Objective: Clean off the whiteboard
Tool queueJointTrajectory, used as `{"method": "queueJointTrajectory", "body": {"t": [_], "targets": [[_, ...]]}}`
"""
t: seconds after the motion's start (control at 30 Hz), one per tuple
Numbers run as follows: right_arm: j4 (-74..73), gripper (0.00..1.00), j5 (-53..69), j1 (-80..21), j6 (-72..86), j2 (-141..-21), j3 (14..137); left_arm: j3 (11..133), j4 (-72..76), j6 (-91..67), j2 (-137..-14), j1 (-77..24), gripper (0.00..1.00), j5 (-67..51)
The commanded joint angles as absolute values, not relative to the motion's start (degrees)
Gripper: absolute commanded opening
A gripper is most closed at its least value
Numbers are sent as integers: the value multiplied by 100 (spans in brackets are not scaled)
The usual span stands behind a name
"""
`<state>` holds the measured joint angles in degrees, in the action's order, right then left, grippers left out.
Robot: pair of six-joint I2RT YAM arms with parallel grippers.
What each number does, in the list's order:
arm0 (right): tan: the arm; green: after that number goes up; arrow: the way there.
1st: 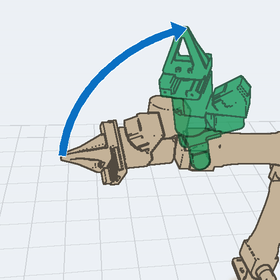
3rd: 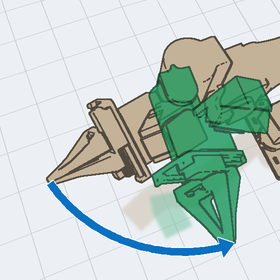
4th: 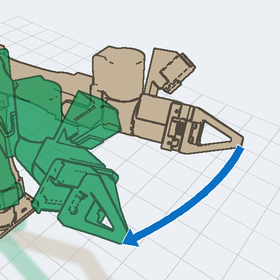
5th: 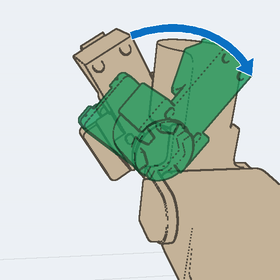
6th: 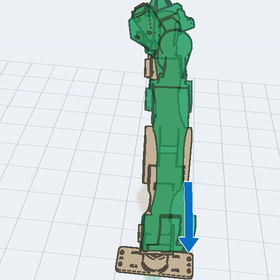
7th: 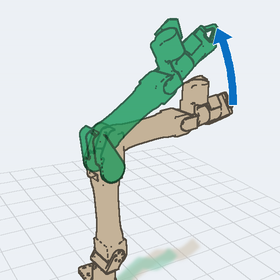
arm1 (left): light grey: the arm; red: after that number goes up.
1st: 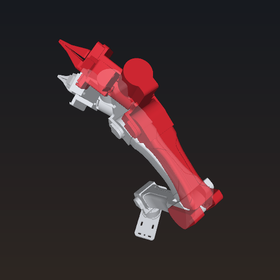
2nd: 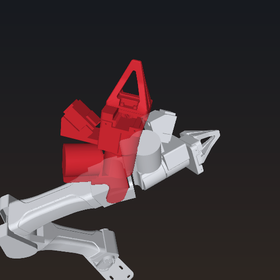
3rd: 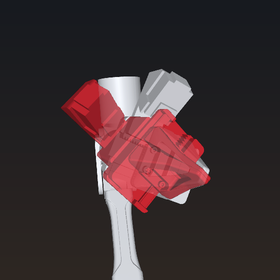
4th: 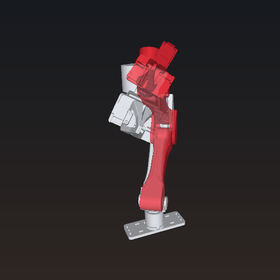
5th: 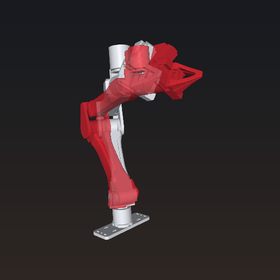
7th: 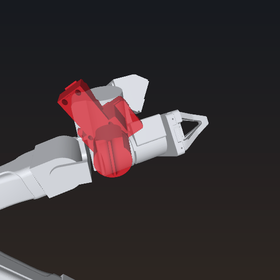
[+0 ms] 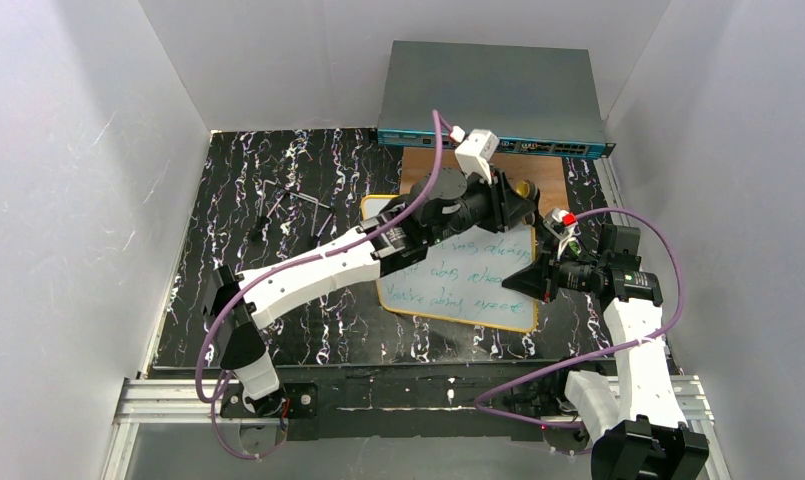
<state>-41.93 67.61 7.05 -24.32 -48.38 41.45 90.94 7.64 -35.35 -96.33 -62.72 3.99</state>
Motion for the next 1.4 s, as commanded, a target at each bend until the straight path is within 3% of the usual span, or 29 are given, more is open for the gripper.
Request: {"method": "queueJointTrajectory", "body": {"t": [0.0, 0.33, 1.37], "targets": [[-3889, 1, 7262, 670, -2732, -4744, 4269, 9614, 617, -3346, -9682, -5942, 0, 727], [-3894, 1, 7264, 675, -2727, -4729, 4280, 9313, 808, -3653, -9694, -5897, 0, 277], [-3877, 1, 7200, 666, -2728, -4741, 4263, 7939, 2260, -2981, -8070, -5355, 0, -1546]]}}
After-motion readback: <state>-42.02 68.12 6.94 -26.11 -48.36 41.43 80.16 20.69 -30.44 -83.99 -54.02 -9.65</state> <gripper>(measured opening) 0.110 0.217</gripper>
